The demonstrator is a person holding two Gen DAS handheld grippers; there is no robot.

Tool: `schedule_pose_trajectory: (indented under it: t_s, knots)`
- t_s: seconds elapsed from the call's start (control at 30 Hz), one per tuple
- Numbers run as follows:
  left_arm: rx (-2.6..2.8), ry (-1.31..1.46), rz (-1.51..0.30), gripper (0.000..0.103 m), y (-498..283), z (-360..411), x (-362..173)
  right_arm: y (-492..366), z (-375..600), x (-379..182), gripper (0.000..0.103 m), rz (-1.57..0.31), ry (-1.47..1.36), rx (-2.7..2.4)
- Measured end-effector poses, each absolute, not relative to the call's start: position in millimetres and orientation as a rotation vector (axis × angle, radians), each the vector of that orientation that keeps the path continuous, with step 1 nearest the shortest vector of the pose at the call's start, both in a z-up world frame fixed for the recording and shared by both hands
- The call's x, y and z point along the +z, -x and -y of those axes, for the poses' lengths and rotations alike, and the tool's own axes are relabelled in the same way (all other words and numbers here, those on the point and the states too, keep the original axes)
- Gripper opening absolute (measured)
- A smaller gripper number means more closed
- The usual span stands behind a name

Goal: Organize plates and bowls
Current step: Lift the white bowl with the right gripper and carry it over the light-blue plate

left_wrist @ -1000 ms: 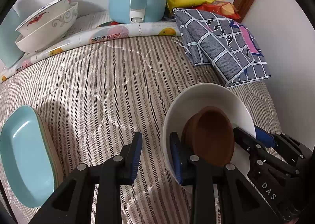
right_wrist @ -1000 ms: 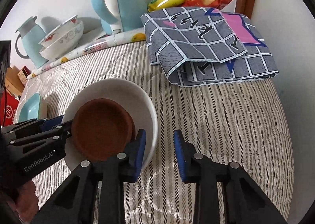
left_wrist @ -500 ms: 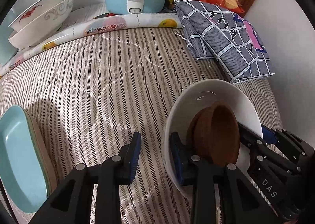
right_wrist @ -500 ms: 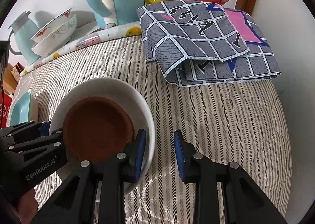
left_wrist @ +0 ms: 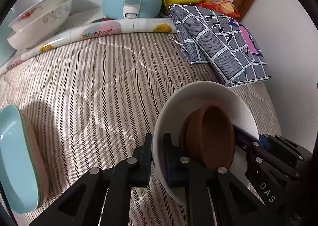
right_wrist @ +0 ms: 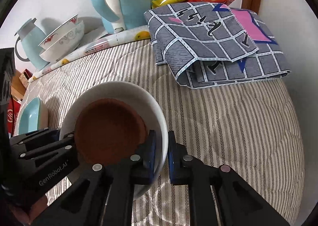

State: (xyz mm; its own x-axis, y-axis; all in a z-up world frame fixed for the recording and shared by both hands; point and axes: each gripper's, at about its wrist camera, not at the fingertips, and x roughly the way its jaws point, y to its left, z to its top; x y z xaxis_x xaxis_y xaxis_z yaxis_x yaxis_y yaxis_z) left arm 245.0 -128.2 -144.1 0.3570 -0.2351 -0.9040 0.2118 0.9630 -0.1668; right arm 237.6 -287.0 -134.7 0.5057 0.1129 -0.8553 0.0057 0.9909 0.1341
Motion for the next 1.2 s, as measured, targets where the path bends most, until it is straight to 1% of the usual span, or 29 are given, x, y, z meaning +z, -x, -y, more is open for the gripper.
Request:
schedule_pose_trajectory:
  t_s: [0.53,1.2]
  knots:
    - [-0.289,0.055,-1.145,0.01,-234,122,-133,-222,286,-130,0.01,-1.024,-0.184,0.027]
    - [-0.298,0.047,-1.062,0.01,-200,112,-90,-187,278,-88,0.009,-0.956,-0.186,0.006]
